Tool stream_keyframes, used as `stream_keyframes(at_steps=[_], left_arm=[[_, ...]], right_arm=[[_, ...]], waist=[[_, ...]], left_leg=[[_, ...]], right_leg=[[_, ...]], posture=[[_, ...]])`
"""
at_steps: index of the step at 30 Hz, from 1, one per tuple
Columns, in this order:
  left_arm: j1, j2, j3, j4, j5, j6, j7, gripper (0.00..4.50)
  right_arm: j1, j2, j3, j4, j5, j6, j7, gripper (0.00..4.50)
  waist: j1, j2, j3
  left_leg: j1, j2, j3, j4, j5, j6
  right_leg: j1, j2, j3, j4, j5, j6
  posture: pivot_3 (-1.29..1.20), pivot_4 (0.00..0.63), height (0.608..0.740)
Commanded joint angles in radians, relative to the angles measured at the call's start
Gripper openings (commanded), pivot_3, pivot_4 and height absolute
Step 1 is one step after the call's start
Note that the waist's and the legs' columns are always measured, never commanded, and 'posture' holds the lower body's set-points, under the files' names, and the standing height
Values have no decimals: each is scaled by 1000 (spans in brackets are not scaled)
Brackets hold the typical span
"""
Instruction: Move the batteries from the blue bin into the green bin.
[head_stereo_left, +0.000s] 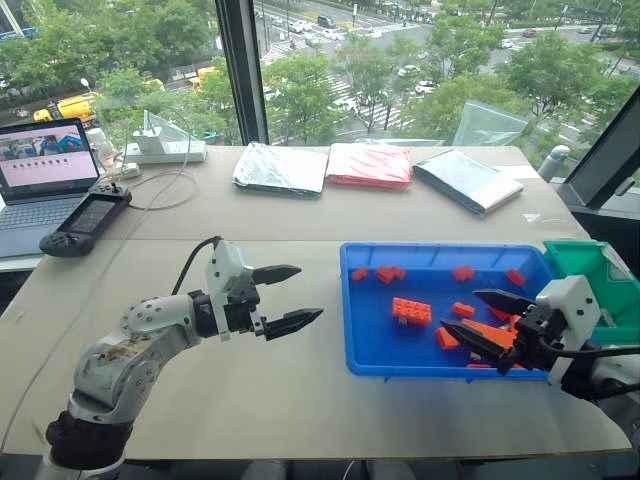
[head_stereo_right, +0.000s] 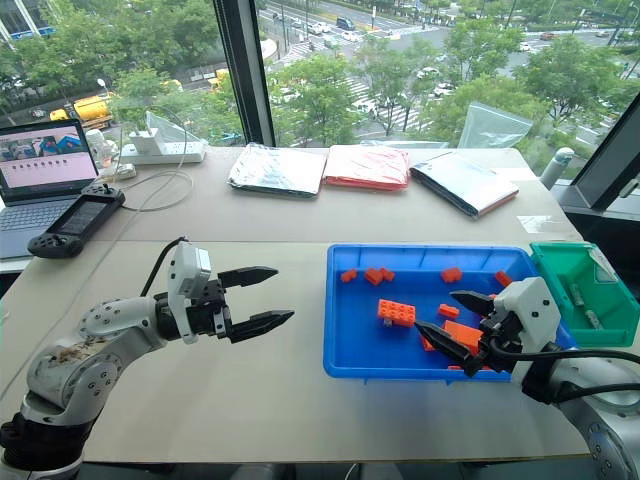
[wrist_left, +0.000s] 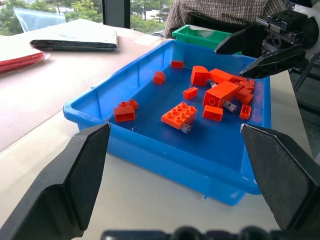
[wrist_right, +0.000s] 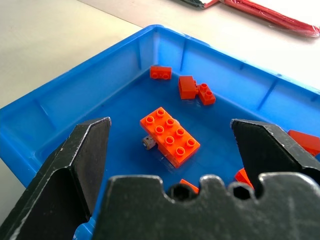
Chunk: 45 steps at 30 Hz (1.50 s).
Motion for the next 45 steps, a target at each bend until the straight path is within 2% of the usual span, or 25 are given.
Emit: stream_keyframes(at_steps=[1,6,11,17,21,25,29,36,44,45], left_arm=[[5,15,0,-22,-11,-3,-21,4500],[6,21,-13,-45,0,-17,-32,4500],[0,19,-17,-53,-17,0,-31,4500],[-18,12,-33,-38,-12,2,-34,4500],[-16,10,-33,-43,-21,9,-29,4500],[4,11,-37,-56,-22,13,-30,4500],[10,5,-38,-66,-27,20,-22,4500],[37,9,-33,-92,-34,28,-14,4500],[51,6,-29,-103,-41,31,4,4500],[53,5,-31,-102,-39,29,6,4500]], right_arm=[[5,5,-29,-23,3,-28,-5,4460],[6,-5,-59,-14,-10,-2,-43,4460],[-51,-119,-204,38,10,173,-125,4460],[-82,-210,-147,83,-30,372,-207,4460],[-136,-193,-119,94,-34,498,-286,4460],[-234,-124,-98,134,-43,611,-383,4460],[-286,-88,-52,160,-67,675,-422,4460],[-279,-61,2,216,-150,663,-473,4460],[-319,-41,43,268,-193,655,-460,4460],[-322,-42,48,276,-197,649,-457,4218]], waist=[[0,0,0],[0,0,0],[1,2,2],[2,2,2],[1,2,2],[-1,2,2],[-1,3,2],[0,3,2],[-3,3,2],[-3,3,2]], left_leg=[[0,0,0,0,0,0],[0,0,0,0,0,0],[0,0,1,0,0,0],[-1,0,1,-1,0,0],[-1,0,1,0,0,0],[-1,0,1,0,0,0],[-1,0,1,0,0,0],[-1,0,1,0,0,0],[-1,0,1,0,0,0],[-1,0,1,0,0,0]], right_leg=[[0,0,0,0,0,0],[0,0,0,0,0,0],[0,0,1,0,0,0],[0,0,0,-1,0,0],[0,0,0,-1,0,0],[0,0,0,0,0,0],[-1,0,0,0,0,0],[-1,0,0,0,0,0],[-1,0,0,0,0,0],[-1,0,0,0,0,0]], posture=[[0,150,740],[0,150,740],[0,150,740],[0,150,740],[0,150,740],[0,150,740],[0,150,740],[0,150,740],[0,150,740],[0,150,740]])
